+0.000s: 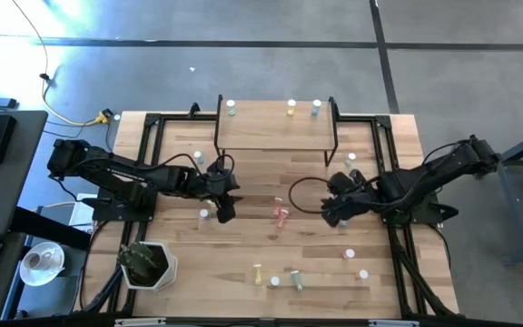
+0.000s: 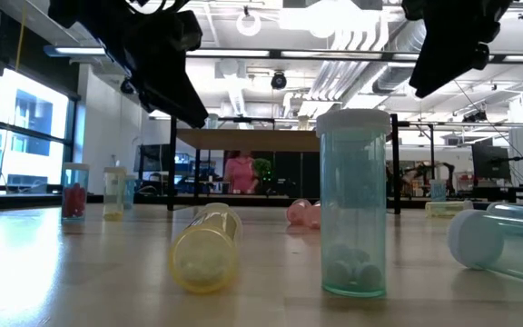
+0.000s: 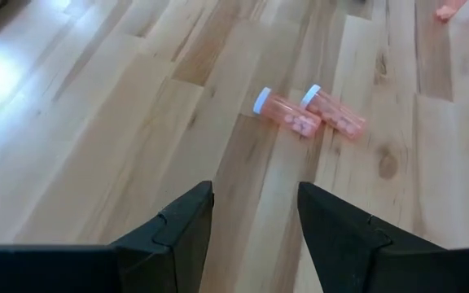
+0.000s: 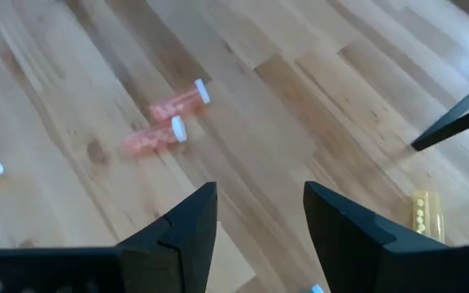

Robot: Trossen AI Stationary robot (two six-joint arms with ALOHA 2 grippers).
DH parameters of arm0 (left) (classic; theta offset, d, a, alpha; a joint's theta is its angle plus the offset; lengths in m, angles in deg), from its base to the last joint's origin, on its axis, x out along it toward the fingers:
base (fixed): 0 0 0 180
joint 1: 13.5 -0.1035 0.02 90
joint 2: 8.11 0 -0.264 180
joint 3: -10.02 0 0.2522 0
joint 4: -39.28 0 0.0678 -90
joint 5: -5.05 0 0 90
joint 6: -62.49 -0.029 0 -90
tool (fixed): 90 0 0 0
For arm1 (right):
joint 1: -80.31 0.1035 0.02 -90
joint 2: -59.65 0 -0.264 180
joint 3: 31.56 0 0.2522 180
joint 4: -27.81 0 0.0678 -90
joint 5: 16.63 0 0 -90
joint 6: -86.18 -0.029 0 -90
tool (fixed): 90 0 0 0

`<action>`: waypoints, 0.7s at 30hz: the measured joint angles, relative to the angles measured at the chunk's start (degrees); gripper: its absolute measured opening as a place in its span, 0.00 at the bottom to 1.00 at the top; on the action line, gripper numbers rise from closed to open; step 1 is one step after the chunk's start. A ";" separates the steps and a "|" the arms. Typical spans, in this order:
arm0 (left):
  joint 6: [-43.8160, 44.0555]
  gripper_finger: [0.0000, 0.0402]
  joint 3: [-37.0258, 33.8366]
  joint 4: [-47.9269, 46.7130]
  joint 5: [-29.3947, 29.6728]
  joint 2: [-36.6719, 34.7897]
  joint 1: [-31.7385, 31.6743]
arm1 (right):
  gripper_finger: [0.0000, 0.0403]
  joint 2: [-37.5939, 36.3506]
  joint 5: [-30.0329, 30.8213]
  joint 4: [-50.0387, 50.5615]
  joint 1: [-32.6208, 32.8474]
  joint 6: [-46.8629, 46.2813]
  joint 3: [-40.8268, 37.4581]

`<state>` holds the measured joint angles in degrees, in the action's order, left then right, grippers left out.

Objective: Pick and place medicine bottles onto shelf by color
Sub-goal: Put the pink pill bottle on the shelf

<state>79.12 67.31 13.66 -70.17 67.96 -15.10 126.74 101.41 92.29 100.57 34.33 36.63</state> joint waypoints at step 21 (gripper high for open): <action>-15.79 0.43 0.02 -0.85 1.70 -3.00 -5.25 | 0.52 2.68 -4.13 -23.82 -5.13 5.36 0.02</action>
<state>63.33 67.33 12.81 -68.47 64.96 -20.35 129.41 97.28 68.47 95.44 39.69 36.65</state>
